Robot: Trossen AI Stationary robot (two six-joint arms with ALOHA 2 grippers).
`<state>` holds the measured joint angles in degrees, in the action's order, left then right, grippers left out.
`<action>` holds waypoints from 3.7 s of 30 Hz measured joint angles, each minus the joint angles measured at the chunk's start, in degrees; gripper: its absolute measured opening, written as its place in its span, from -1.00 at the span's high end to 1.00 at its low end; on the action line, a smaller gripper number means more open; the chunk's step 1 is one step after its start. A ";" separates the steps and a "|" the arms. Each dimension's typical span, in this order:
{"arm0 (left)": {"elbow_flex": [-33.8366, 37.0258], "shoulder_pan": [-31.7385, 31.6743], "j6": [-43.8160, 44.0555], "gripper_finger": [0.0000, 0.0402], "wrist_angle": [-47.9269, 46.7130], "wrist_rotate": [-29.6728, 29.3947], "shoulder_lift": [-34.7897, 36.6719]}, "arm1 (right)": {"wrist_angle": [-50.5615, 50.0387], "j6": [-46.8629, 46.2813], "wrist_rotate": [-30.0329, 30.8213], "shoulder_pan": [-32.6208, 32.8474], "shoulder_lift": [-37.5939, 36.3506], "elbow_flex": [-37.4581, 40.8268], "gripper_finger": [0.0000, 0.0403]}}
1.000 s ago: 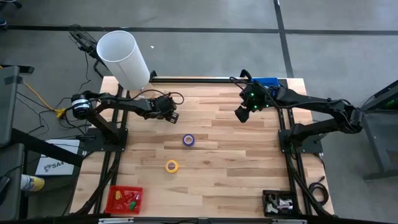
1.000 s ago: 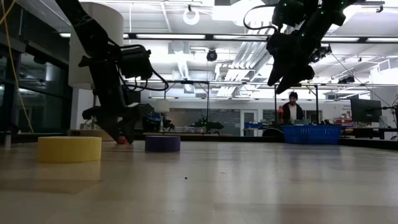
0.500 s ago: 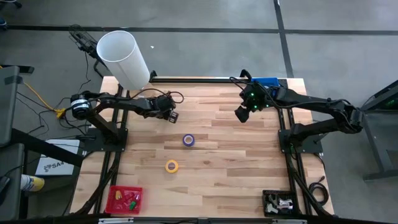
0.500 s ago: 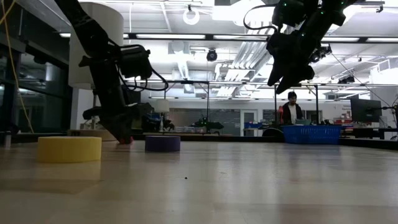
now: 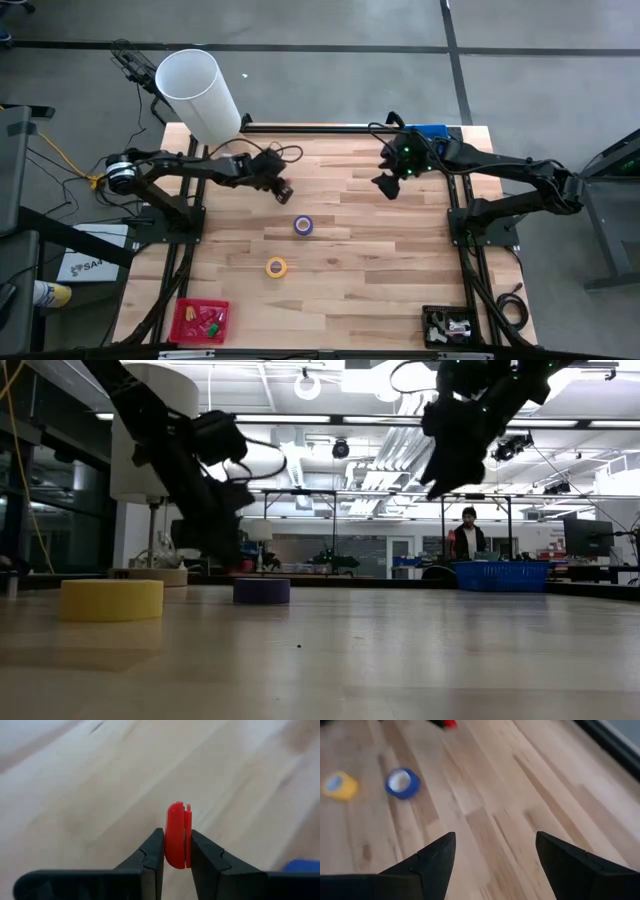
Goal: Pick and place Stapler, Stapler remover, tape
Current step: Put the red stapler into the red bin
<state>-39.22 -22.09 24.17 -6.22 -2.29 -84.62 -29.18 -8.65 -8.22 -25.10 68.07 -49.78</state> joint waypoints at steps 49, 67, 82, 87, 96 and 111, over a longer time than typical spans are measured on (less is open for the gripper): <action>-0.24 29.28 22.12 0.69 -14.02 15.77 35.91 | 20.84 9.56 -4.14 2.72 0.00 0.00 -0.32; -0.24 61.89 66.75 0.69 -28.81 18.01 35.34 | 20.71 13.00 -5.11 2.72 0.00 0.00 -0.32; -0.24 77.86 87.67 0.69 -19.40 19.72 21.10 | 19.01 16.72 -5.28 2.71 0.00 0.00 -0.32; -0.26 78.01 88.79 0.69 -14.92 25.36 14.76 | 19.01 17.56 -5.26 2.71 0.00 0.00 -0.32; -0.26 78.32 88.30 0.69 -12.56 32.74 7.90 | 18.57 17.71 -5.26 2.71 0.00 0.00 -0.32; -0.25 78.40 84.05 0.69 -15.30 40.72 7.08 | 17.69 17.67 -5.26 2.71 0.00 0.00 -0.32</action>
<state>-39.47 56.31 108.22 -21.52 38.44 -77.54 -11.49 9.03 -13.47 -22.39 68.07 -49.78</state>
